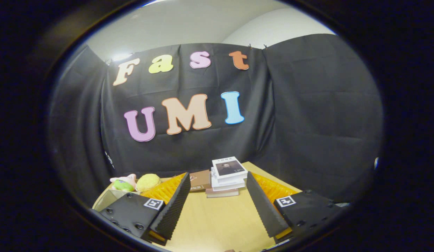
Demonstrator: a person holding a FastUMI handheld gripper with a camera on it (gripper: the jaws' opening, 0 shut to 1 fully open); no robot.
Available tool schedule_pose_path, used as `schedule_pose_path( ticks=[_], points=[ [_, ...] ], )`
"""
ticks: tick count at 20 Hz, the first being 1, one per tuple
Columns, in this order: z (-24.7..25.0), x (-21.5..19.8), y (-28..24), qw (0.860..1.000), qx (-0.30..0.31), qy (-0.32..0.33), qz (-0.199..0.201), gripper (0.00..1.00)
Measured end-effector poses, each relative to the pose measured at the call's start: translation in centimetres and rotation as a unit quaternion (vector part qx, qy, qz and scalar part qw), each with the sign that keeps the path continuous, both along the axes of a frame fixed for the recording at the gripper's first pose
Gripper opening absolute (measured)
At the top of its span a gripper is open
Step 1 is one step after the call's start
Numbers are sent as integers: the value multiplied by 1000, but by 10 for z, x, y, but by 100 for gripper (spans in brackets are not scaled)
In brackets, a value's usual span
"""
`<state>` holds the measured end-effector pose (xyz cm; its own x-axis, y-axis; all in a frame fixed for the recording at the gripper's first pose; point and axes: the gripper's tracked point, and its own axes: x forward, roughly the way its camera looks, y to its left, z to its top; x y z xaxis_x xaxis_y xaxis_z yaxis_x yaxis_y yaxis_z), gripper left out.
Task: Open the storage box then place both shoes into the box .Put the left shoe in first, then the right shoe, with the right side of both shoes facing outward in a uniform manner.
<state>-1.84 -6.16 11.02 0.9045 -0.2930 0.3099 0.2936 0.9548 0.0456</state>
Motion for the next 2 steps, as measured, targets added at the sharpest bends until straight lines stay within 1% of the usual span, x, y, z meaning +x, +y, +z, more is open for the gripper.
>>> schedule_pose_path(
  ticks=[2],
  points=[
    [7, -8, -5, 1000, -1, -7, -3, 100]
  ],
)
